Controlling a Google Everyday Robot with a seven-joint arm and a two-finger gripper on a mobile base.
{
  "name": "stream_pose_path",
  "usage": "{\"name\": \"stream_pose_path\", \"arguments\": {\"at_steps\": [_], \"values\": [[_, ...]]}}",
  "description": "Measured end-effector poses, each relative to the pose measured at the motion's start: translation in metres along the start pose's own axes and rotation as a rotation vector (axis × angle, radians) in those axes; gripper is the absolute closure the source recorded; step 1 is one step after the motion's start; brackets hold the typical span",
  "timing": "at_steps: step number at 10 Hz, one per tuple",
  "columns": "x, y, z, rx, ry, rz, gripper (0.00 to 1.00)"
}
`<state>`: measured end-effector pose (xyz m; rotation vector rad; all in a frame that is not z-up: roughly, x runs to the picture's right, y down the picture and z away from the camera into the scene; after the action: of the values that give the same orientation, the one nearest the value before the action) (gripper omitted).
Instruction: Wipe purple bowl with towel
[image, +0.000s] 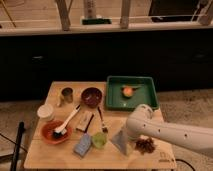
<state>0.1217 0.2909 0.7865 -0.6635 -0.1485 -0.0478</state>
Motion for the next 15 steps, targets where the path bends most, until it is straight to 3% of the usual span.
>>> {"name": "stream_pose_path", "arguments": {"at_steps": [3,7,10,15], "values": [[0.003,-0.003,0.009,-0.006,-0.002,0.013,0.60],[0.003,-0.001,0.004,-0.015,0.001,0.007,0.98],[-0.002,0.001,-0.001,-0.009,0.003,-0.020,1.00],[-0.009,0.001,-0.038,0.014,-0.022,-0.074,1.00]]}}
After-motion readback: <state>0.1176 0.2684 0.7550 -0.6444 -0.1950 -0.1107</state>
